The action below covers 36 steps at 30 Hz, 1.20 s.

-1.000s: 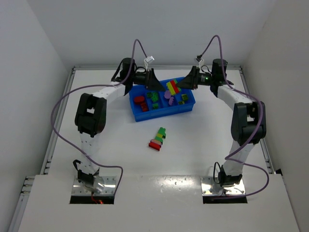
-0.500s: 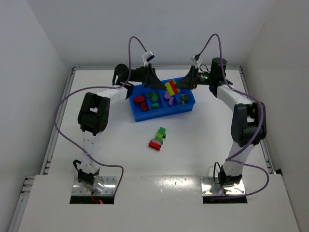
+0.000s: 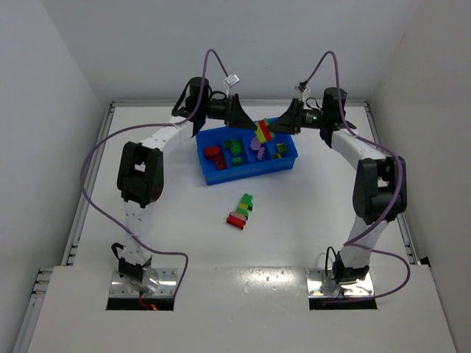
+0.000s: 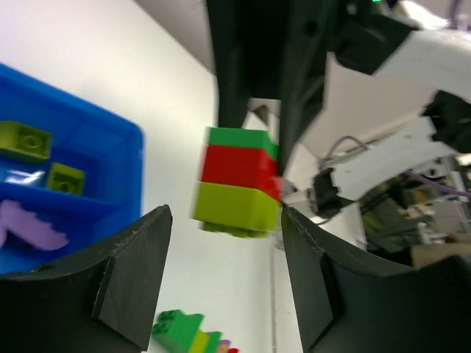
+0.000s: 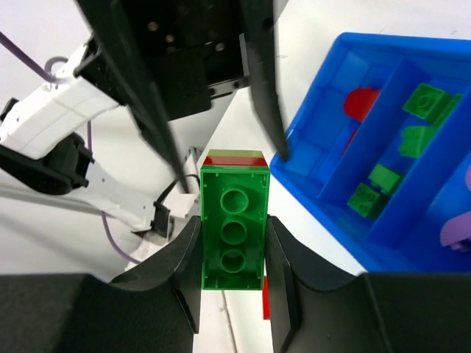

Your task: Sort the legos into containers by color

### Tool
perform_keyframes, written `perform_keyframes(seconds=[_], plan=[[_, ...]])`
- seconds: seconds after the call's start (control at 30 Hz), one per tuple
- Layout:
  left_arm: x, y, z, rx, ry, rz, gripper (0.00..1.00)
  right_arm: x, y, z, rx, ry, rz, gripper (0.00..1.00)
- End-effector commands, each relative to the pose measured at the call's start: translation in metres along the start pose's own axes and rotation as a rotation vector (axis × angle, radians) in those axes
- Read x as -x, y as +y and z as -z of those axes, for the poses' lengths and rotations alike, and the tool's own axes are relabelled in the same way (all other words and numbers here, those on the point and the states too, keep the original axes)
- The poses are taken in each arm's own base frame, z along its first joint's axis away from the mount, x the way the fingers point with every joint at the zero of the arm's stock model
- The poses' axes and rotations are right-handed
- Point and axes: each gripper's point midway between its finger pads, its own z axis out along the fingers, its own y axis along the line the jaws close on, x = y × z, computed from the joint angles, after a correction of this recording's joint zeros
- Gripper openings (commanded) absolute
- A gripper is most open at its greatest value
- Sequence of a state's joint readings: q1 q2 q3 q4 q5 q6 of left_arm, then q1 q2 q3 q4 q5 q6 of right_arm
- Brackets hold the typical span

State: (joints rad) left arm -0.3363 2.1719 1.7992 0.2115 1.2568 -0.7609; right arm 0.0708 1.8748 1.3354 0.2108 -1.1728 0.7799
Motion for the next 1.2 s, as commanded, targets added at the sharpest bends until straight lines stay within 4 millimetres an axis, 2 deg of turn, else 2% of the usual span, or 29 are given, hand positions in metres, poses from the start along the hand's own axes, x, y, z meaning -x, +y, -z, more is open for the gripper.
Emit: perform_keyframes(seconds=[0.0,0.2,0.33,0.5,0.53,0.57,0.67,0.7,0.8,0.87,0.97,1.0,1.07,1.17], plan=[[-0.013,0.009,0.004,0.119,0.039,-0.059,0.67,0.008,0.041,-0.001,0.074,0.011,0.120,0.00],[-0.019,0.009,0.007,0.131,0.042,-0.052,0.66,0.008,0.046,0.000,0.083,0.014,0.129,0.00],[-0.022,0.000,0.006,0.076,0.061,-0.069,0.66,0.008,0.046,0.000,0.083,0.014,0.129,0.00],[-0.020,-0.036,-0.002,-0.072,0.058,-0.121,0.53,0.006,0.040,-0.006,0.087,0.025,0.121,0.00],[-0.031,-0.032,-0.001,-0.080,0.048,-0.082,0.53,0.008,0.037,-0.008,0.087,0.025,0.120,0.00],[-0.019,-0.049,-0.001,-0.128,0.001,-0.113,0.53,0.008,0.037,-0.008,0.087,0.025,0.120,0.00],[-0.020,-0.066,0.002,-0.202,-0.014,-0.091,0.53,0.007,0.038,-0.012,0.093,0.032,0.122,0.00],[-0.021,-0.081,0.001,-0.249,-0.018,-0.091,0.53,0.007,0.038,-0.012,0.093,0.032,0.122,0.00],[-0.023,-0.076,0.000,-0.259,-0.017,-0.079,0.54,0.005,0.040,-0.015,0.099,0.039,0.123,0.00],[-0.018,-0.073,-0.002,-0.242,-0.026,-0.091,0.61,0.002,0.038,-0.015,0.097,0.042,0.114,0.00],[-0.014,-0.071,-0.003,-0.222,-0.033,-0.098,0.61,0.002,0.038,-0.015,0.097,0.042,0.114,0.00],[-0.014,-0.070,-0.003,-0.220,-0.032,-0.088,0.56,0.000,0.036,-0.015,0.095,0.044,0.106,0.00],[-0.014,-0.068,-0.004,-0.216,-0.030,-0.082,0.55,0.000,0.036,-0.015,0.095,0.044,0.106,0.00],[-0.014,-0.053,-0.007,-0.174,-0.036,-0.062,0.48,-0.003,0.038,-0.018,0.101,0.052,0.107,0.00]])
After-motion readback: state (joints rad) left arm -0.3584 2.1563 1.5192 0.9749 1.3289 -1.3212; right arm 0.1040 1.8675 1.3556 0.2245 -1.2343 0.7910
